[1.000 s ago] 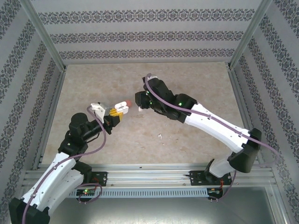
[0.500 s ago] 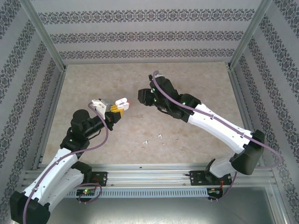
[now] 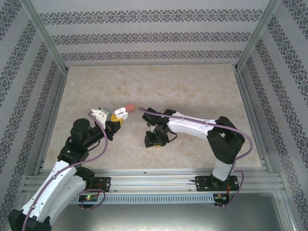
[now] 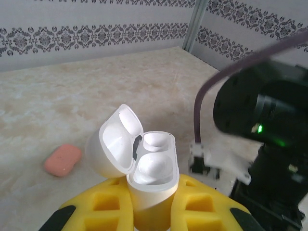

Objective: Insert wireless bluetooth earbuds into charging case

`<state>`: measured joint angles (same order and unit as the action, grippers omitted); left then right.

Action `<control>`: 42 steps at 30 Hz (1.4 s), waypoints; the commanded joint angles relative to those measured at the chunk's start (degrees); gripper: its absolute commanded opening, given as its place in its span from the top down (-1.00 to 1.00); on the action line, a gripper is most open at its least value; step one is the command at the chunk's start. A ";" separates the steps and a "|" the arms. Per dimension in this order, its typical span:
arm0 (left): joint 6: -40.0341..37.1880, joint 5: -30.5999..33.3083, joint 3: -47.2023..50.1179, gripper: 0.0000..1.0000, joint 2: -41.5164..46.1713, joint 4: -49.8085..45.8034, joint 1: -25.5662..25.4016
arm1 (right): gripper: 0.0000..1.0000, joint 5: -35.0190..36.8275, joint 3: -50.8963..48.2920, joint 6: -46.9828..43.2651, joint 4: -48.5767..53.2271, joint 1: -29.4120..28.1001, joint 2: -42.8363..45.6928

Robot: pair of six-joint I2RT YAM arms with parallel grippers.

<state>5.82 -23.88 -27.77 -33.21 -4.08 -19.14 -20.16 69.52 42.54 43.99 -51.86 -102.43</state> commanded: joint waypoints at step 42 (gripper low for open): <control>-0.64 1.53 1.94 1.00 -1.28 0.63 -0.43 | 0.70 11.57 25.75 -26.68 11.15 6.50 -21.98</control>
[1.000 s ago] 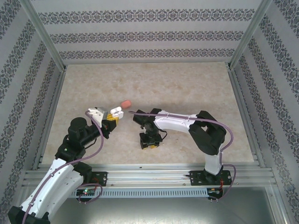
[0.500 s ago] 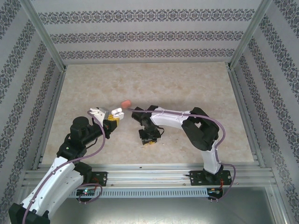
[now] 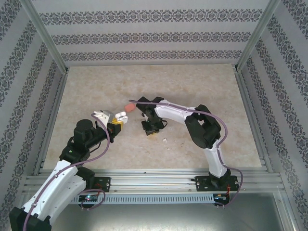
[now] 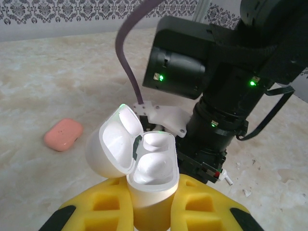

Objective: Insert wireless bluetooth earbuds into charging case

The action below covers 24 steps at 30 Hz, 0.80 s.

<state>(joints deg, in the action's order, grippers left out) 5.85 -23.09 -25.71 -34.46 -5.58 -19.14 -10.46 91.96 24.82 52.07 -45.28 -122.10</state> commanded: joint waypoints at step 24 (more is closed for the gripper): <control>-1.50 1.57 -0.14 1.00 -0.91 2.41 -0.38 | 0.28 2.31 0.50 3.99 3.91 4.42 8.89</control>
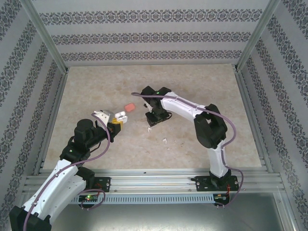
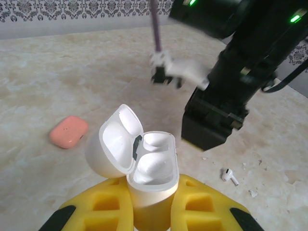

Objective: Insert wireless bluetooth earbuds into charging case

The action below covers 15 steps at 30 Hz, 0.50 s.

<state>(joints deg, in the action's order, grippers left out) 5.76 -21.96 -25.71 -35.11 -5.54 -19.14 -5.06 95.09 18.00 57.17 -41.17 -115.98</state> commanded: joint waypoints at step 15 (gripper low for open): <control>-1.98 -1.06 -0.74 1.00 -2.39 4.09 -0.38 | 0.08 -8.36 -8.80 29.10 -13.62 -0.09 -1.95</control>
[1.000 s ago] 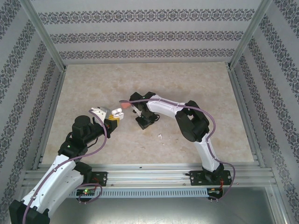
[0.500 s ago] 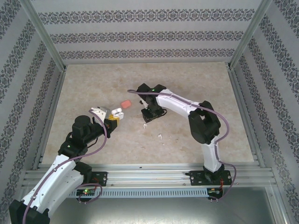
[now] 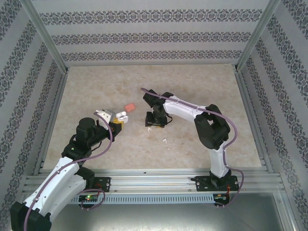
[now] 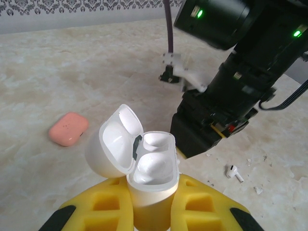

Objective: Insert wireless bluetooth earbuds into charging case

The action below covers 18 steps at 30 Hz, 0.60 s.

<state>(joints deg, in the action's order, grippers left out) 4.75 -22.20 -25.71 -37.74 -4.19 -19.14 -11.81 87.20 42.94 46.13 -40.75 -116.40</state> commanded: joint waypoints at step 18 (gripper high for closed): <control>-1.15 -1.22 -0.28 1.00 -0.41 3.39 -0.38 | 0.19 -1.31 2.07 3.16 -2.01 -1.32 -7.27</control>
<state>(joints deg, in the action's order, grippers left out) 4.73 -22.44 -25.71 -38.22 -3.66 -19.14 -12.86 88.29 46.19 43.42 -41.25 -121.19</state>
